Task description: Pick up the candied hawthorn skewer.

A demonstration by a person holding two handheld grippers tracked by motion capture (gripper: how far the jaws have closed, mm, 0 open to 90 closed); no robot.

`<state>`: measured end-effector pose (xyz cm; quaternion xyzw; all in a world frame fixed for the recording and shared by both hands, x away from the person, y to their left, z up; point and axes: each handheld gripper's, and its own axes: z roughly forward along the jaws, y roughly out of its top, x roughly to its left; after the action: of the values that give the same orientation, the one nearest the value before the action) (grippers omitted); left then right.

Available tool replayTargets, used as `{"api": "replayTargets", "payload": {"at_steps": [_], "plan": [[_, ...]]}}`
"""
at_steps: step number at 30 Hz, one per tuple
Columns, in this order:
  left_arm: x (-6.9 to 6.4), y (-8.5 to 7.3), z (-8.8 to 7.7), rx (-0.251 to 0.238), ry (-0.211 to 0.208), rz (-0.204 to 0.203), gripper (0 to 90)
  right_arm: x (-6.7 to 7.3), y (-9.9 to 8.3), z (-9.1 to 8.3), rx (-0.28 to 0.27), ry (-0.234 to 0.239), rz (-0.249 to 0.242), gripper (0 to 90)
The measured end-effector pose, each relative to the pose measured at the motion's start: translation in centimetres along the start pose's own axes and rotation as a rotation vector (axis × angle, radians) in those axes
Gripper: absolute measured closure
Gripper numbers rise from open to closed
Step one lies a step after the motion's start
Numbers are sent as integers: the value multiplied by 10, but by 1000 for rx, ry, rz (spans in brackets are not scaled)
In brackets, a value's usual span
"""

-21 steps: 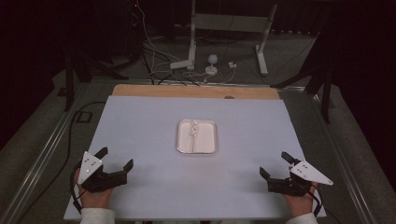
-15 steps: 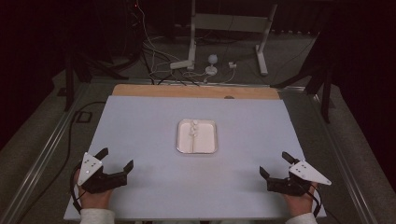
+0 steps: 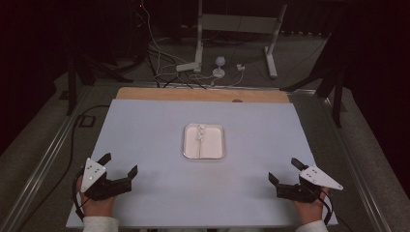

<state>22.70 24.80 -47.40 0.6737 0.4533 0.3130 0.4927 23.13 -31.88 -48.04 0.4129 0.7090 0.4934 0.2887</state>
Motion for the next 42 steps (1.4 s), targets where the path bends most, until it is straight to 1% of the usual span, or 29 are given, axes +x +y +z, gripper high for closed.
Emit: {"api": "replayTargets", "payload": {"at_steps": [2, 6, 10, 14, 18, 24, 27, 31, 34, 38, 41, 42], "plan": [[1, 3, 0, 7, -9, -20, 14, 0, 0, 0, 0, 2, -1, 0], [1, 11, -2, 9, -26, -41, 14, 1, 1, 0, 0, 1, 0, 0], [-1, 19, 0, 20, -43, -33, 13, 2, 1, -1, -1, -3, 3, 0], [-3, 28, 1, 25, -49, -13, 9, 2, 1, -1, -2, -8, 4, 0], [-3, 36, 5, 29, -51, -16, 9, 1, 1, -1, -3, -12, 3, 0], [-7, 47, 15, 36, -60, -32, 9, 2, 1, -1, 1, -10, 3, 0], [-10, 52, 21, 39, -77, -42, 9, 3, 1, -1, 4, -6, 0, 0], [-15, 58, 30, 53, -98, -45, 9, 3, 1, -1, 6, -5, -1, 0], [-19, 60, 36, 63, -113, -46, 9, 3, 0, 0, 6, -1, -1, 0], [-24, 63, 45, 79, -125, -39, 9, 3, 0, 0, 7, 2, 0, 0], [-27, 64, 52, 87, -139, -44, 9, 3, 0, 0, 9, 3, 0, 0], [-27, 64, 52, 87, -139, -44, 9, 3, 0, 0, 10, 3, -1, 0]]}}
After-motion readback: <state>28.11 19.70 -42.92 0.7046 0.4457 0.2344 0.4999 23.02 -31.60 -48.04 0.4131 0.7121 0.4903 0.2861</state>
